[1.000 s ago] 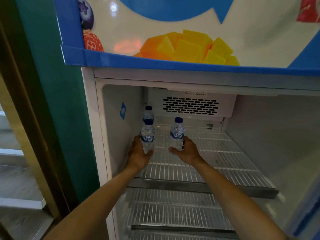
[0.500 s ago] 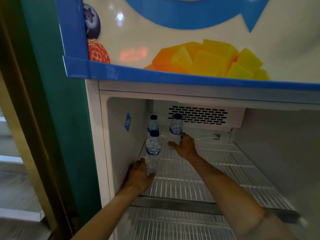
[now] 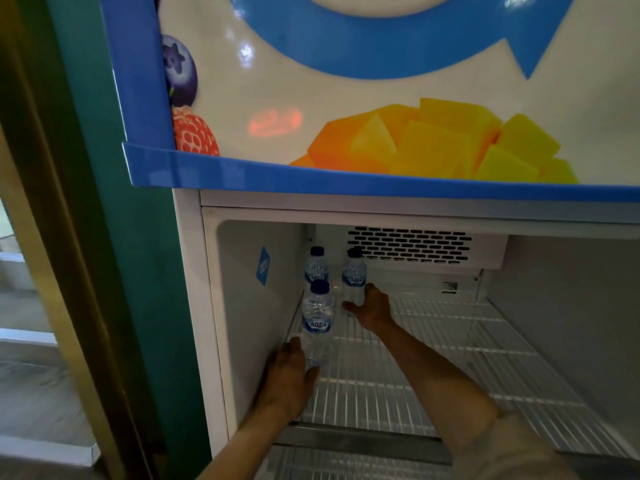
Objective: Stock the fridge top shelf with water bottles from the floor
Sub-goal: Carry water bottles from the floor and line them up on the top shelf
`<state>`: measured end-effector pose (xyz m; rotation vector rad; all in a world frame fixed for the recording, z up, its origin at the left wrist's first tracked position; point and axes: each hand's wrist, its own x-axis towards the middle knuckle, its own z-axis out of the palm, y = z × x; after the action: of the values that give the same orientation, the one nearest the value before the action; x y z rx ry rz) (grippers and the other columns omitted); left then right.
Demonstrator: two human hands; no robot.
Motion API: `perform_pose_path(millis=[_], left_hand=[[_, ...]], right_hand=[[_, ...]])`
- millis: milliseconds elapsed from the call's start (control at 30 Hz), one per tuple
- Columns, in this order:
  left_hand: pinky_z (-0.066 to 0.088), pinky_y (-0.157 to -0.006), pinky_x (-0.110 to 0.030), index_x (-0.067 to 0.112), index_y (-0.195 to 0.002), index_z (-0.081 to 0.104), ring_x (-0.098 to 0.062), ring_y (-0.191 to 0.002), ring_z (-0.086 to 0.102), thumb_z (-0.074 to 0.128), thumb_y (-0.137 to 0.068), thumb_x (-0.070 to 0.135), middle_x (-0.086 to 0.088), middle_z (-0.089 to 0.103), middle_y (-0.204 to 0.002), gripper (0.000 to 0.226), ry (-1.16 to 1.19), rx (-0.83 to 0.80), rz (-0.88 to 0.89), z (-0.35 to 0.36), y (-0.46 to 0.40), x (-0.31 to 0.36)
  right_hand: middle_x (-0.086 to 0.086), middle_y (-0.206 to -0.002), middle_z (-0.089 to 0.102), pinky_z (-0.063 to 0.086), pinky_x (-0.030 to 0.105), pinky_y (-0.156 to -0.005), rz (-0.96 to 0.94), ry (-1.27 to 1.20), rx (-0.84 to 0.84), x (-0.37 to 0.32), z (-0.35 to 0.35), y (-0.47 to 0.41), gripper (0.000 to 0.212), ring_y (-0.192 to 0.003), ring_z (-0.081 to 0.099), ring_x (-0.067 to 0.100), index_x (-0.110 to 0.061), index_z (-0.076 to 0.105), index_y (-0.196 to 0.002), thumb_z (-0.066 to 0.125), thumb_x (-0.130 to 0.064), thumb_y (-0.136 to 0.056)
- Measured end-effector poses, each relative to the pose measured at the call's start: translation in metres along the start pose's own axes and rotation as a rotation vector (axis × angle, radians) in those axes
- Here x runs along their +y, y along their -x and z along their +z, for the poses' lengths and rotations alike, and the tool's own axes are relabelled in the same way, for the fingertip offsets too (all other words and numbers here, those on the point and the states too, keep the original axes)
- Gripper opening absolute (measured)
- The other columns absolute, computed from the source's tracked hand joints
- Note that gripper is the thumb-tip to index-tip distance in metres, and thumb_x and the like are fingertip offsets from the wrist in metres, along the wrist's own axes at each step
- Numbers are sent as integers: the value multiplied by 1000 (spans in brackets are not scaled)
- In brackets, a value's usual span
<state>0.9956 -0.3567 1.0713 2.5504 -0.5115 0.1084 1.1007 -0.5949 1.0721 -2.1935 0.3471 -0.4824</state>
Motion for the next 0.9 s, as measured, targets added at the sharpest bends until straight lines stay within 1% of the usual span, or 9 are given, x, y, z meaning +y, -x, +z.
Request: perform_pose_path(millis=[133,200,333,433,700,767,833,867,900], left_hand=[[23,-112,-25,8,-151,15,-22,-140,31,43,-101,38,-10,30,-154,65,-4,-3,3,-4,3,3],[23,-111,-23,8,-151,16,-21,-138,33,43,-101,36,-10,32,-153,64,-5,9,17,-5,6,4],[23,-109,-20,8,-150,19,-20,-136,35,40,-102,36,-7,36,-151,60,-53,34,30,-5,8,3],[24,-109,-22,8,-150,19,-20,-136,36,40,-102,37,-7,37,-150,60,-64,36,26,-6,8,3],[28,-108,-23,9,-146,27,-20,-132,41,42,-102,34,-7,41,-146,53,-31,51,34,-7,9,5],[30,-107,-23,10,-145,29,-20,-129,43,42,-102,34,-7,43,-144,51,-34,50,34,-7,9,6],[30,-105,-22,10,-144,30,-20,-129,44,42,-102,33,-7,44,-143,50,-28,55,44,-7,10,6],[30,-105,-21,10,-145,29,-20,-129,43,42,-102,33,-7,43,-144,50,-18,51,43,-8,11,7],[29,-105,-21,9,-146,29,-20,-130,43,42,-102,32,-7,43,-145,51,-6,44,38,-8,12,7]], right_hand=[[16,-120,65,48,25,-81,1,22,0,1,2,-4,63,-107,62,29,0,55,-123,83,-34,-78],[17,-120,65,49,26,-81,13,18,11,4,3,-6,61,-105,63,29,1,56,-122,83,-32,-78],[18,-129,61,52,36,-95,29,29,16,3,3,-5,70,-114,60,31,1,50,-133,81,-33,-80],[18,-133,57,49,35,-99,46,43,11,0,3,-3,73,-120,57,31,-1,46,-138,80,-34,-82],[18,-145,48,44,40,-107,116,73,-47,9,5,-11,94,-130,49,32,-2,34,-148,77,-51,-79],[16,-154,37,37,40,-114,126,52,-74,2,0,-3,104,-139,39,30,-3,26,-152,75,-56,-78],[15,-161,19,24,36,-120,118,11,-56,-9,-7,12,108,-148,23,29,-2,11,-156,75,-47,-82],[16,-161,14,21,33,-120,103,-6,-20,-14,-11,19,106,-148,20,29,-3,8,-156,76,-41,-84],[17,-160,14,22,31,-118,80,-23,24,-18,-15,25,102,-147,22,29,-4,9,-156,76,-36,-85]])
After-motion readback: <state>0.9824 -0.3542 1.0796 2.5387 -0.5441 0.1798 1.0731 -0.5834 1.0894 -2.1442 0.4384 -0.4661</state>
